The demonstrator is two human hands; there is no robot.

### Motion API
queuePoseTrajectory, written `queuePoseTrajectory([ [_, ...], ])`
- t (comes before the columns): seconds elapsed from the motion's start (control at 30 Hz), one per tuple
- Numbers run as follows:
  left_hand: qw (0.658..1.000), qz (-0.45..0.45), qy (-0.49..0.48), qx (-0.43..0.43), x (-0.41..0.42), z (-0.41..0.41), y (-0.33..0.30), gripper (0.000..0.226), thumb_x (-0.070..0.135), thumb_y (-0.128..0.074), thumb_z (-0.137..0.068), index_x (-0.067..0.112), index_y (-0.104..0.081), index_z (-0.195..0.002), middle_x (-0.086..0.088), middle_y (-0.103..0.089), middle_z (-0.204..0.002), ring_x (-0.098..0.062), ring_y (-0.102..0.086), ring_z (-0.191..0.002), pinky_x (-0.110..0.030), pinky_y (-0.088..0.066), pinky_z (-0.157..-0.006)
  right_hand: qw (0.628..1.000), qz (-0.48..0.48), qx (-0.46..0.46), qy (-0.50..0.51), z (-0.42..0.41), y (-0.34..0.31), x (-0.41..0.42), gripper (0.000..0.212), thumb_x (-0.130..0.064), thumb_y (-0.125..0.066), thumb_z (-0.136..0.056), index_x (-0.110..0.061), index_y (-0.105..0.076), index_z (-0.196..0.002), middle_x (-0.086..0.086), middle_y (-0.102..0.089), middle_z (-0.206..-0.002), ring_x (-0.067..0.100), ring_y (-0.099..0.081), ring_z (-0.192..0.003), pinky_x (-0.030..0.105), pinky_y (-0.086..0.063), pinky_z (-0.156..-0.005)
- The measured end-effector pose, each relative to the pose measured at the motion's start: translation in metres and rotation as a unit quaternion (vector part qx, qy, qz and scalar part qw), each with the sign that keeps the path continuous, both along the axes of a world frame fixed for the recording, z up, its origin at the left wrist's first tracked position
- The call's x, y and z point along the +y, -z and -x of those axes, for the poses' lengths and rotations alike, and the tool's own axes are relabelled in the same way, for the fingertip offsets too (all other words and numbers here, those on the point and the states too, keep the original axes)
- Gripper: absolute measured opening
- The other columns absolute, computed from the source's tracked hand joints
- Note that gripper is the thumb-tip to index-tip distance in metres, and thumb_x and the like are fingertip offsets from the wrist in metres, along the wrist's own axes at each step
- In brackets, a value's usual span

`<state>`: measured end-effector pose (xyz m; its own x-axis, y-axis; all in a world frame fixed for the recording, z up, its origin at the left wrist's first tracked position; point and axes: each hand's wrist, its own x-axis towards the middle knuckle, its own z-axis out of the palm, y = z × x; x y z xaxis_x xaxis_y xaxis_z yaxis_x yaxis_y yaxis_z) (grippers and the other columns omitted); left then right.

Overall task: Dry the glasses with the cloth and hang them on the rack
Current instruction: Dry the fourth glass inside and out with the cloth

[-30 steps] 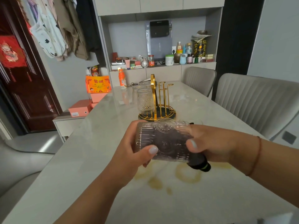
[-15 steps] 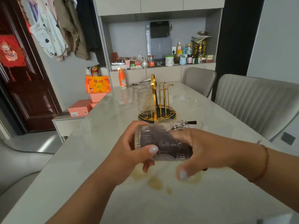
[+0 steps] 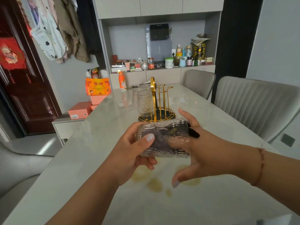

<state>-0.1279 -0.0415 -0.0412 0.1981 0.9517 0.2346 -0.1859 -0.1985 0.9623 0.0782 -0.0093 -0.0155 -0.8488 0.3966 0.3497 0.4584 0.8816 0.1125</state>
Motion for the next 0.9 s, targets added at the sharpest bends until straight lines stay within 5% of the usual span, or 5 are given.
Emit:
queuePoseTrajectory([
  [0.13,0.993,-0.110,-0.023,0.047,0.002,0.003,0.004,0.059,0.035,-0.089,-0.058,0.025,-0.061,-0.108,-0.005,-0.071,-0.092,-0.026,-0.066,-0.057,-0.029,-0.053,-0.046,0.801,0.567,0.170,-0.090,0.002,-0.010,-0.003,0.070,-0.049,-0.081,-0.061,-0.024,-0.059,-0.124,0.006,-0.066,-0.121,0.027,-0.061,-0.115,0.044,-0.049,-0.098],
  [0.27,0.977,-0.183,-0.024,0.106,0.002,0.003,0.010,0.068,0.035,-0.094,-0.055,0.032,-0.059,-0.113,0.001,-0.065,-0.114,-0.022,-0.072,-0.089,-0.033,-0.058,-0.064,0.665,0.690,0.268,-0.096,-0.001,0.002,0.005,0.068,-0.032,-0.087,-0.060,-0.005,-0.063,-0.117,0.009,-0.069,-0.101,0.025,-0.061,-0.097,0.033,-0.044,-0.086],
  [0.43,0.922,-0.168,-0.111,0.330,0.000,0.003,0.006,0.075,0.036,-0.094,-0.055,0.044,-0.051,-0.116,0.024,-0.059,-0.119,-0.003,-0.062,-0.109,-0.031,-0.055,-0.092,0.699,0.643,0.312,0.026,-0.005,0.005,0.005,0.043,-0.013,-0.079,-0.065,-0.010,-0.070,-0.107,0.015,-0.072,-0.105,0.025,-0.066,-0.091,0.033,-0.048,-0.083],
  [0.6,0.681,-0.269,-0.210,0.648,-0.006,-0.019,0.001,0.109,0.069,-0.076,-0.058,0.039,-0.022,-0.147,0.015,-0.044,-0.142,-0.012,-0.036,-0.135,-0.043,-0.010,-0.122,0.789,0.554,0.252,0.079,0.005,0.001,-0.004,0.019,-0.007,-0.076,-0.075,-0.015,-0.072,-0.091,0.006,-0.073,-0.082,0.022,-0.068,-0.072,0.033,-0.058,-0.068],
  [0.9,0.670,-0.309,-0.306,0.601,-0.001,-0.018,0.015,0.079,0.057,-0.067,-0.062,0.028,-0.047,-0.132,0.010,-0.069,-0.107,-0.017,-0.067,-0.099,-0.050,-0.032,-0.114,0.807,0.490,0.312,0.101,0.000,-0.017,-0.013,0.041,-0.038,-0.083,-0.051,-0.025,-0.075,-0.088,0.016,-0.074,-0.092,0.050,-0.062,-0.091,0.059,-0.051,-0.083],
])
